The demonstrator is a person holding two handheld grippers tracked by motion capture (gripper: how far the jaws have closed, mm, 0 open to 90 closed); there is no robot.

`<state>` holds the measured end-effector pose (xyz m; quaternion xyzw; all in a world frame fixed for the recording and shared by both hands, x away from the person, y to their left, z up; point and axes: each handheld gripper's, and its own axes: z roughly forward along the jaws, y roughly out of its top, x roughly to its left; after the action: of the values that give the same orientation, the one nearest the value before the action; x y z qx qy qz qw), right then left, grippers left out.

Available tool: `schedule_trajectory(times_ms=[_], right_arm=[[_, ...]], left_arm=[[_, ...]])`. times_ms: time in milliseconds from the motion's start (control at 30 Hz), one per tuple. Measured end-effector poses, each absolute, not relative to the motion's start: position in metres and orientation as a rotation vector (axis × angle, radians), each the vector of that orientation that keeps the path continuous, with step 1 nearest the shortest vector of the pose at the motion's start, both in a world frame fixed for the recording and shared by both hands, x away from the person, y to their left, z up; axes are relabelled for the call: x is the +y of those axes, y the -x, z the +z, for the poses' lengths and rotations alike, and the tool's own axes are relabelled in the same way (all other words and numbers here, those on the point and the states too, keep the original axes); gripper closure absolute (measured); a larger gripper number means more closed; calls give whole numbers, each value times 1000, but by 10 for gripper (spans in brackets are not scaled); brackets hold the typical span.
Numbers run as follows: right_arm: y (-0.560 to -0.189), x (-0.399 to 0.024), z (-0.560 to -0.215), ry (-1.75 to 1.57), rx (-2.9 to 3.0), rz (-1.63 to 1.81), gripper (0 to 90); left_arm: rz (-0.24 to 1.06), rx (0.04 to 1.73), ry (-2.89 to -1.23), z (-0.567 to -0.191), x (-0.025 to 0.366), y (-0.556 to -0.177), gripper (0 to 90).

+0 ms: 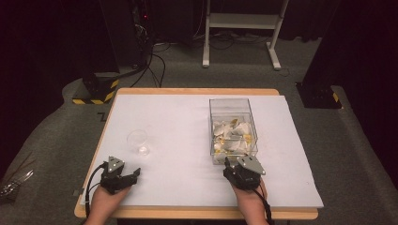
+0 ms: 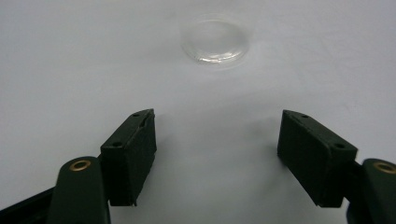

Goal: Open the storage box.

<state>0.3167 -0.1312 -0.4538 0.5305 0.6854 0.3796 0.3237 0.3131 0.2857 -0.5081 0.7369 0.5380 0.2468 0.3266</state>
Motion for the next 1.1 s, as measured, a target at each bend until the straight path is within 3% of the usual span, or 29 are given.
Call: schedule_trajectory(times_ms=[1100], right_arm=[[-303, -149, -445, -1371, 1813, 1088, 325]], left_arm=[[648, 1410, -1931, -508, 286, -313, 283]])
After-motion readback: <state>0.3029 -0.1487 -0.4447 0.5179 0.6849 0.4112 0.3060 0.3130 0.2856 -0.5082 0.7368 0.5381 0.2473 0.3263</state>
